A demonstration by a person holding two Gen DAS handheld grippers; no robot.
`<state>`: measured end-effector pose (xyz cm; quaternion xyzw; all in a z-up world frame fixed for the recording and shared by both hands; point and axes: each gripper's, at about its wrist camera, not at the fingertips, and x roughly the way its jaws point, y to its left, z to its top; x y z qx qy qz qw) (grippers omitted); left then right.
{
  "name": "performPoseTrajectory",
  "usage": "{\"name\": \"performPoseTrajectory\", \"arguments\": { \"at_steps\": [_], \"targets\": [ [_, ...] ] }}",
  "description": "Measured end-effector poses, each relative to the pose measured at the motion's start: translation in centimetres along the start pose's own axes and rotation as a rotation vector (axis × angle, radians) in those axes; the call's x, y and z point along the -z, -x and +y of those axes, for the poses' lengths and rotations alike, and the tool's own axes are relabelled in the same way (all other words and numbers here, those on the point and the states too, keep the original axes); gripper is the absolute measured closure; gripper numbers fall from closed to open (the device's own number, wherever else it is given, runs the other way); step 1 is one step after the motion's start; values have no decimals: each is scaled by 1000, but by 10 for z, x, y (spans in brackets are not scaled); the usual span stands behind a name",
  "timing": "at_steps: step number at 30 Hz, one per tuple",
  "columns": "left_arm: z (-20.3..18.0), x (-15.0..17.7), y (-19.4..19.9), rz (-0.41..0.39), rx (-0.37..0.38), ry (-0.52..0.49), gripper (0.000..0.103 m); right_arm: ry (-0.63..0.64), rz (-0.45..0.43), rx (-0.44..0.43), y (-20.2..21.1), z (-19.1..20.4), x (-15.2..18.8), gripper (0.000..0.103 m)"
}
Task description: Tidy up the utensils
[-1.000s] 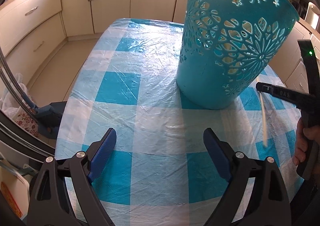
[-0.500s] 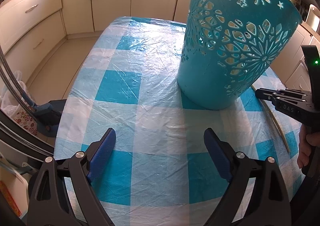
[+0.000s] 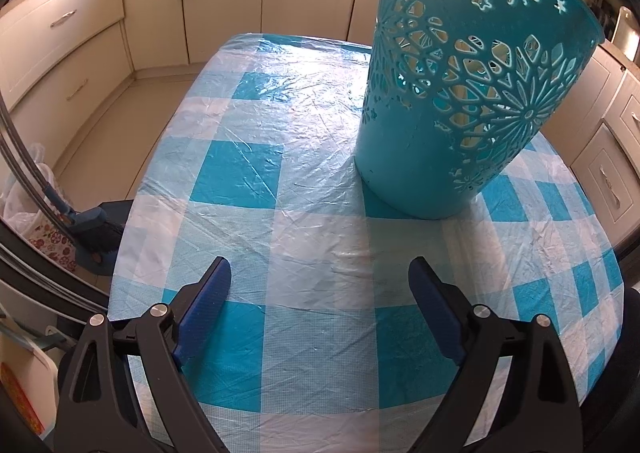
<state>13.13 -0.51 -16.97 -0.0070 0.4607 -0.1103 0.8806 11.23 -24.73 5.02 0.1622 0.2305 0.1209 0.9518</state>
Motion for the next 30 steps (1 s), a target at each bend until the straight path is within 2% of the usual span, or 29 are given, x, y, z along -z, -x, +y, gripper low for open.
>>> {"name": "performPoseTrajectory", "arguments": {
  "at_steps": [3,6,10,15,19,21,24,26,27,28,30],
  "targets": [
    [0,-1,0,0,0,-1,16,6,-123,-29,-10,24,-18,97],
    [1,-1,0,0,1,2,16,14,-164,0,-38,35,-17,97],
    [3,-1,0,-1,9,10,16,6,-109,56,-73,28,2,97],
    [4,-2,-1,-3,13,17,16,38,-24,65,-74,19,28,96],
    [5,-2,-2,-2,10,21,14,51,25,70,-57,18,46,80],
    [7,-3,-2,2,16,31,12,39,39,62,-41,17,54,75],
    [15,-6,1,20,1,63,12,20,60,83,-12,17,66,47],
    [18,-8,11,22,-37,80,12,32,78,101,10,21,77,42],
    [19,-11,22,5,-49,88,12,41,89,120,19,24,81,37],
    [18,-13,34,-15,-57,89,12,44,98,143,27,25,84,26],
    [14,-18,59,-59,-83,75,11,32,109,180,44,27,90,13]
  ]
}}
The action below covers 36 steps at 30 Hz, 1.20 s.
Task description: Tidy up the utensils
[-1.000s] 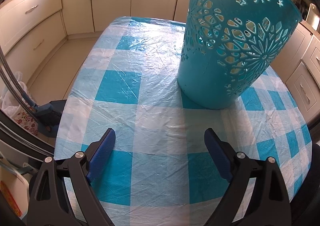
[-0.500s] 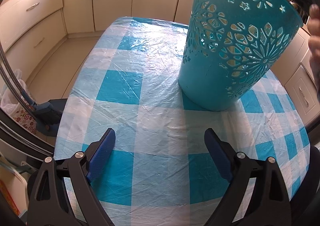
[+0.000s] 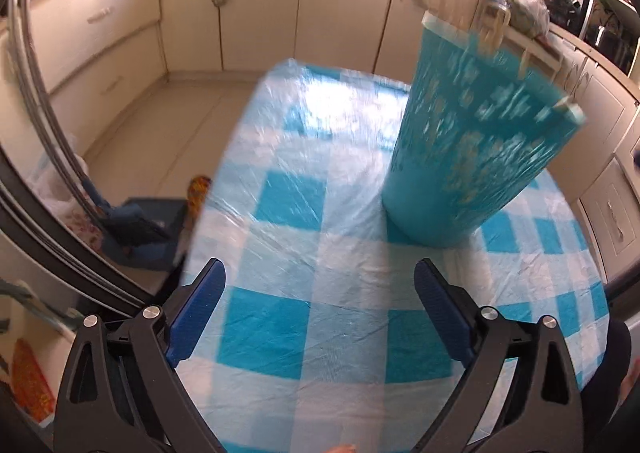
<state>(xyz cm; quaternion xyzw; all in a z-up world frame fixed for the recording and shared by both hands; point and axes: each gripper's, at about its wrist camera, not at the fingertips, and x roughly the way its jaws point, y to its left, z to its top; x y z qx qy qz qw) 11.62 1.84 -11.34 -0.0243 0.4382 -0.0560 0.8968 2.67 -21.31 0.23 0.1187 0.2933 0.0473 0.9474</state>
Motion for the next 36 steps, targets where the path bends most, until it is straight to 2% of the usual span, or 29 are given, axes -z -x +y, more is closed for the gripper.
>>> {"name": "performPoseTrajectory", "arguments": {
  "at_steps": [3,10,17,20,23,27,36],
  "targets": [
    [-8,-8,53,-93,-3,-20,7,-12,19,15,25,1,7,9],
    [-34,0,147,-212,-38,-84,7,3,0,29,82,16,6,7],
    [-54,0,219,-242,-15,-171,7,19,-85,4,144,42,-12,7],
    [-50,1,250,-276,1,-144,7,7,-128,0,170,57,-14,7],
    [-43,12,272,-297,22,-90,7,2,-151,-17,187,72,-2,7],
    [-39,29,291,-340,-34,-81,7,-6,-150,-45,199,85,21,7],
    [-25,47,313,-354,-48,-31,7,-4,-203,-27,220,92,27,7]
  ]
}}
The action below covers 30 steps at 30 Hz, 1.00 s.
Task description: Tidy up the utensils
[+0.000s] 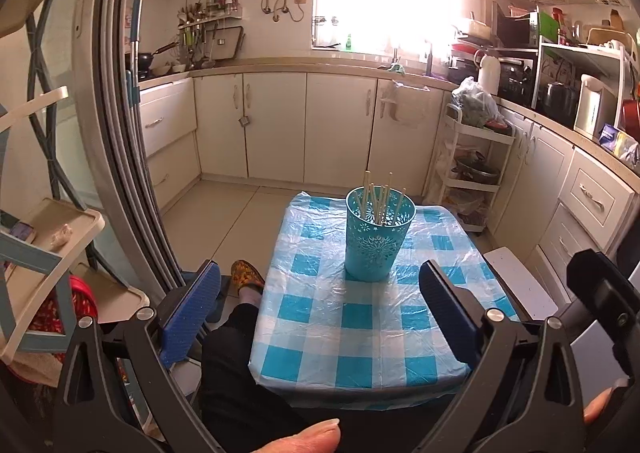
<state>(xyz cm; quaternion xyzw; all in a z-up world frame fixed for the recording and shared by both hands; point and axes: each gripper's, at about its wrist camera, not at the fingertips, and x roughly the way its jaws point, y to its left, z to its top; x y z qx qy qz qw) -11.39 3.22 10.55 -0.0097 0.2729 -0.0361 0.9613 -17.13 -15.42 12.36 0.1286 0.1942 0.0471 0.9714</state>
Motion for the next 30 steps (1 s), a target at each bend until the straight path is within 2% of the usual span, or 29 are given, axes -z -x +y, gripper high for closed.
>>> {"name": "performPoseTrajectory", "arguments": {
  "at_steps": [9,30],
  "targets": [
    [-4,0,11,-26,-9,-15,7,15,-5,14,7,0,3,7],
    [0,0,15,-27,-16,-19,7,35,-8,23,10,3,3,7]
  ]
}}
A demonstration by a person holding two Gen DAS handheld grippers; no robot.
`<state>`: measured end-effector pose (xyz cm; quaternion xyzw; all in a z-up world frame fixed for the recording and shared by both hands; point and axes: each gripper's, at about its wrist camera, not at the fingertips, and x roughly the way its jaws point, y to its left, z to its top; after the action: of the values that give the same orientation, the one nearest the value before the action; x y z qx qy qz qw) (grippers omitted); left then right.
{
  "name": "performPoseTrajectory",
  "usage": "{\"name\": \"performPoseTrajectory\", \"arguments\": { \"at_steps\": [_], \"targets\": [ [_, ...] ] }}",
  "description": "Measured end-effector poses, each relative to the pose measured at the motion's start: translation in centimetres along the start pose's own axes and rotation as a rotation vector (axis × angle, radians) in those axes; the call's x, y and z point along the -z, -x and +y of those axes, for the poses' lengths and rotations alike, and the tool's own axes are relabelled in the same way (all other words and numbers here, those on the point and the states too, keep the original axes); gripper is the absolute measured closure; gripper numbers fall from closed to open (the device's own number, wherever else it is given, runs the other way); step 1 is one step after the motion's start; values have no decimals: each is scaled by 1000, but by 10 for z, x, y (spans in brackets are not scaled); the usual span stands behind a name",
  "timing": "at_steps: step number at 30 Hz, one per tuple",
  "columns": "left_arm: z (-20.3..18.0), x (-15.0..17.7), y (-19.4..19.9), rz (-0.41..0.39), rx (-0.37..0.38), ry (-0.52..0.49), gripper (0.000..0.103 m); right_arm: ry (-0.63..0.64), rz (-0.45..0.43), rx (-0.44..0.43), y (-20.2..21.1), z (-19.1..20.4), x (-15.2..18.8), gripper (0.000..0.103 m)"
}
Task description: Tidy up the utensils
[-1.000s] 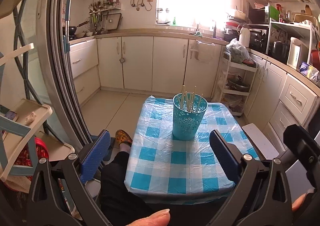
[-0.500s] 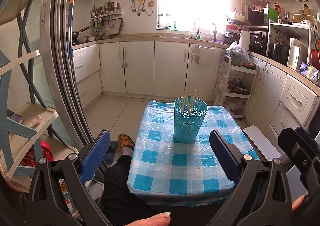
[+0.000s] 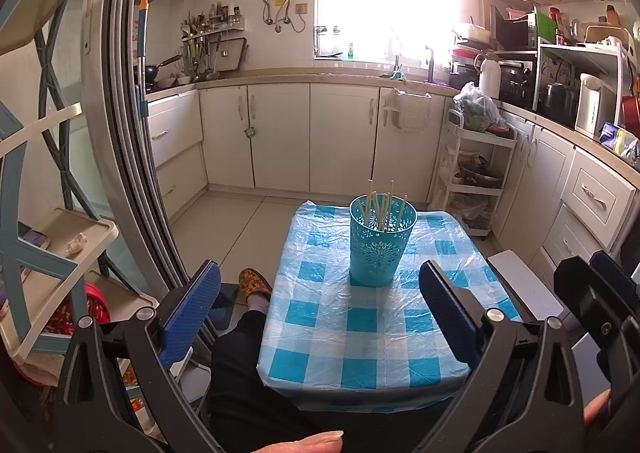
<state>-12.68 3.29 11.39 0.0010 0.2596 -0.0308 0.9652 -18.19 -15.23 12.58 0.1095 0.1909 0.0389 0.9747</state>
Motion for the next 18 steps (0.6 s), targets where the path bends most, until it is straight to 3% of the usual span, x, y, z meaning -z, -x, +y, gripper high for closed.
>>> {"name": "performPoseTrajectory", "arguments": {
  "at_steps": [18],
  "targets": [
    [2,0,0,2,0,-4,7,3,-2,3,0,-1,-1,7]
  ]
}}
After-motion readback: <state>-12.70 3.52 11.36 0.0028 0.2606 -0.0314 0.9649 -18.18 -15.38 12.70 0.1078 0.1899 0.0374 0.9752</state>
